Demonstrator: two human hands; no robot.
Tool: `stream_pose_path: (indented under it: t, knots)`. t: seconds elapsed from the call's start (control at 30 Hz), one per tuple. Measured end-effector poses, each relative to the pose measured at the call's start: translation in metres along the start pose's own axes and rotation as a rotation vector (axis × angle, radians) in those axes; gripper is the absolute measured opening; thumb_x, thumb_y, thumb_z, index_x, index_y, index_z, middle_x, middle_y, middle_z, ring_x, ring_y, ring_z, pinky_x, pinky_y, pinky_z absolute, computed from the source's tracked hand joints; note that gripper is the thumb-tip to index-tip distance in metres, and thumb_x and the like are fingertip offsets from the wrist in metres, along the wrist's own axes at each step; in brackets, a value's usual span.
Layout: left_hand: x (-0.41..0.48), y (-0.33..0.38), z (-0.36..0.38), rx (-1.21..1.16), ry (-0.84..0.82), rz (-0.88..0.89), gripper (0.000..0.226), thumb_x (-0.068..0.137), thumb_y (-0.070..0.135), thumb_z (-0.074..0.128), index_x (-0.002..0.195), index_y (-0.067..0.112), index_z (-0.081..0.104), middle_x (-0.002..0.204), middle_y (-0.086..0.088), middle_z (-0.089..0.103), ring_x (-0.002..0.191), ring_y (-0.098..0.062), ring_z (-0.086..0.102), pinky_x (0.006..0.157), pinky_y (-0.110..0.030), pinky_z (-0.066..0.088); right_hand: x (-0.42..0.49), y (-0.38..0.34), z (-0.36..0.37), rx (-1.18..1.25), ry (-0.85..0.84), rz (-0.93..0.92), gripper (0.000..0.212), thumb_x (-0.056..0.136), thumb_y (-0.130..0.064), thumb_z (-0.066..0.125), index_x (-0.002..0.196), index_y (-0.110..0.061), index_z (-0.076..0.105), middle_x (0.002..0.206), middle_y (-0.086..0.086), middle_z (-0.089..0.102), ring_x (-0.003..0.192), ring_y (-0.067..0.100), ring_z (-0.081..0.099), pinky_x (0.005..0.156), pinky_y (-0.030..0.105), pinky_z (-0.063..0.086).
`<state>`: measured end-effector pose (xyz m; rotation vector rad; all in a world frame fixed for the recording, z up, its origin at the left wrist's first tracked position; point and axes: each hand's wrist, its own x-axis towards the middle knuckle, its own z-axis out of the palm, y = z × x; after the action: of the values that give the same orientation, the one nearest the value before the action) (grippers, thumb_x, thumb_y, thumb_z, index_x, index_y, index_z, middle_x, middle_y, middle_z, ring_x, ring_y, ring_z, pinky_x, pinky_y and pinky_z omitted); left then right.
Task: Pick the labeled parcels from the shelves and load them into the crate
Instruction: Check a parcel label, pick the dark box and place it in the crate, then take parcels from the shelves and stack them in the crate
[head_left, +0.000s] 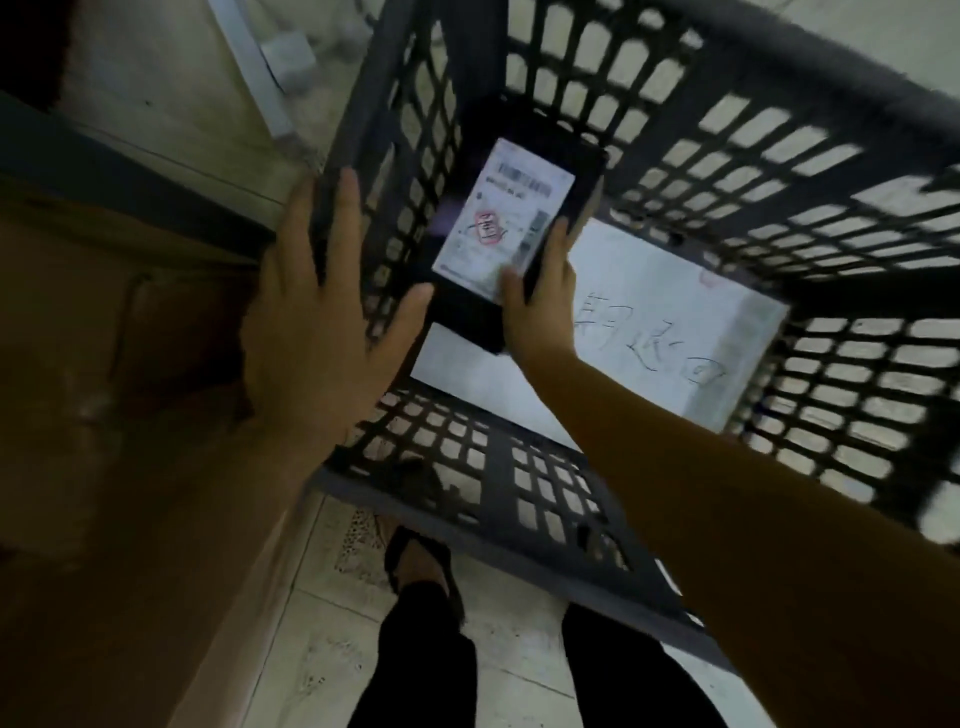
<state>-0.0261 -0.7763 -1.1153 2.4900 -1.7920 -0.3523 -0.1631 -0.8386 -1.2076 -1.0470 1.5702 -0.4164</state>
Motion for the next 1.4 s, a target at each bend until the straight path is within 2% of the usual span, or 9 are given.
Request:
stream_pose_path:
  t: [0.13,0.2,0.37,0.5,0.63,0.8,1.03,1.23,1.4]
  knots:
    - [-0.001,0.0,0.001,0.048,0.026,0.002,0.084,0.085,0.064,0.033,0.146,0.01,0.011,0.148,-0.022,0.026,0.117,-0.036,0.04,0.079,-0.046,0.046,0.017,0.0,0.018,-0.18,-0.037,0.03,0.071,0.097,-0.022,0.037,0.144,-0.035,-0.014,0.156,0.007,-0.001,0.129,0.031,0.038,0.088,0.04,0.051]
    - [-0.002,0.001,-0.003,0.064,-0.012,0.023,0.084,0.086,0.062,0.033,0.146,0.008,0.01,0.149,-0.024,0.023,0.117,-0.039,0.041,0.08,-0.045,0.046,0.014,-0.004,0.004,-0.275,-0.111,0.019,0.072,0.097,-0.028,0.039,0.144,-0.035,-0.015,0.156,0.009,0.001,0.123,0.03,0.044,0.075,0.029,0.051]
    - [-0.005,0.003,-0.019,0.008,-0.143,0.01,0.082,0.089,0.047,0.048,0.147,0.01,0.004,0.154,-0.023,0.007,0.133,-0.042,0.025,0.104,-0.05,0.031,-0.018,-0.029,-0.046,-0.779,-0.234,-0.107,0.067,0.096,-0.039,0.038,0.146,-0.035,-0.006,0.156,0.012,-0.005,0.131,0.038,0.032,0.098,0.049,0.04]
    - [-0.037,0.031,-0.062,-0.024,-0.271,-0.027,0.077,0.089,0.031,0.054,0.147,0.011,0.008,0.156,-0.015,0.006,0.141,-0.034,0.011,0.113,-0.045,0.016,-0.086,-0.076,-0.091,-0.947,-0.37,-0.306,0.058,0.098,-0.035,0.036,0.148,-0.028,0.007,0.155,0.012,0.015,0.133,0.035,0.031,0.105,0.048,0.033]
    - [-0.101,0.081,-0.147,-0.183,-0.319,0.032,0.066,0.089,0.026,0.055,0.145,0.009,0.024,0.152,-0.013,0.024,0.136,-0.034,0.026,0.111,-0.043,0.024,-0.181,-0.14,-0.148,-0.995,-0.567,-0.47,0.061,0.096,-0.033,0.042,0.148,-0.022,0.012,0.149,0.011,0.032,0.123,0.034,0.043,0.098,0.043,0.039]
    - [-0.167,0.136,-0.333,-0.253,-0.015,-0.061,0.041,0.092,0.031,0.048,0.126,0.009,0.05,0.114,-0.017,0.061,0.1,-0.033,0.057,0.077,-0.036,0.044,-0.316,-0.267,-0.229,-0.991,-0.574,-0.894,0.054,0.094,-0.034,0.045,0.144,-0.016,0.03,0.129,0.013,0.055,0.109,0.033,0.055,0.086,0.041,0.044]
    - [-0.265,0.138,-0.616,0.112,0.493,0.038,0.038,0.096,0.033,0.036,0.116,0.01,0.058,0.105,-0.018,0.063,0.098,-0.038,0.058,0.081,-0.047,0.047,-0.492,-0.473,-0.281,-1.008,-0.402,-1.473,0.047,0.095,-0.041,0.041,0.136,-0.02,0.044,0.114,0.008,0.061,0.105,0.027,0.057,0.076,0.035,0.045]
    - [-0.389,0.128,-0.761,0.264,0.863,-0.005,0.031,0.095,0.03,0.039,0.11,0.017,0.062,0.104,-0.008,0.067,0.096,-0.032,0.063,0.076,-0.042,0.048,-0.67,-0.581,-0.258,-0.997,-0.343,-1.826,0.041,0.093,-0.041,0.045,0.13,-0.024,0.051,0.114,0.001,0.064,0.104,0.025,0.059,0.085,0.039,0.046]
    - [-0.503,0.093,-0.866,0.307,1.077,-0.109,0.045,0.093,0.039,0.029,0.121,0.015,0.055,0.116,-0.012,0.063,0.108,-0.035,0.057,0.087,-0.049,0.047,-0.811,-0.62,-0.216,-0.764,-0.282,-2.03,0.034,0.095,-0.036,0.042,0.126,-0.026,0.052,0.11,-0.001,0.064,0.09,0.016,0.06,0.068,0.029,0.042]
